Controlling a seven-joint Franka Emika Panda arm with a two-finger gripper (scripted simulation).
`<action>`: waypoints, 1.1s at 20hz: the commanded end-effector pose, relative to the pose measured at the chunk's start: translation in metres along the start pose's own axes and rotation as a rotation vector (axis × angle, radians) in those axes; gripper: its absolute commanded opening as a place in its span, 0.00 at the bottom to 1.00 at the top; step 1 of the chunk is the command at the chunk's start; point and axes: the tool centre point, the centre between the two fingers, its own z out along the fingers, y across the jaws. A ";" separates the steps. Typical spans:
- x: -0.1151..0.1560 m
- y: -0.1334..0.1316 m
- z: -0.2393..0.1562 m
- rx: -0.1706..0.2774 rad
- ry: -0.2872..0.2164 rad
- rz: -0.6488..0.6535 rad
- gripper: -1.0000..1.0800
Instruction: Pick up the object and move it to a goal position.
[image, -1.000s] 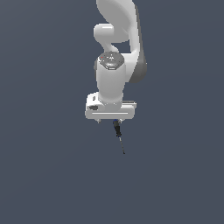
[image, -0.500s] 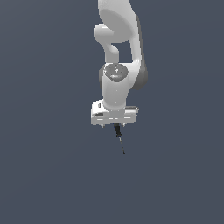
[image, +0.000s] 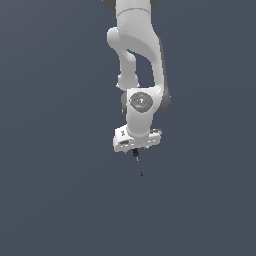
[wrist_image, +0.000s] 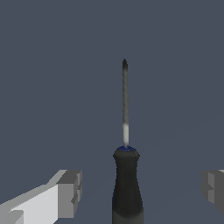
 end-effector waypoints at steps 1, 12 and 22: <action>0.000 -0.003 0.007 0.003 0.001 -0.013 0.96; -0.001 -0.004 0.028 0.003 0.000 -0.013 0.96; 0.000 -0.004 0.058 0.003 0.000 -0.015 0.96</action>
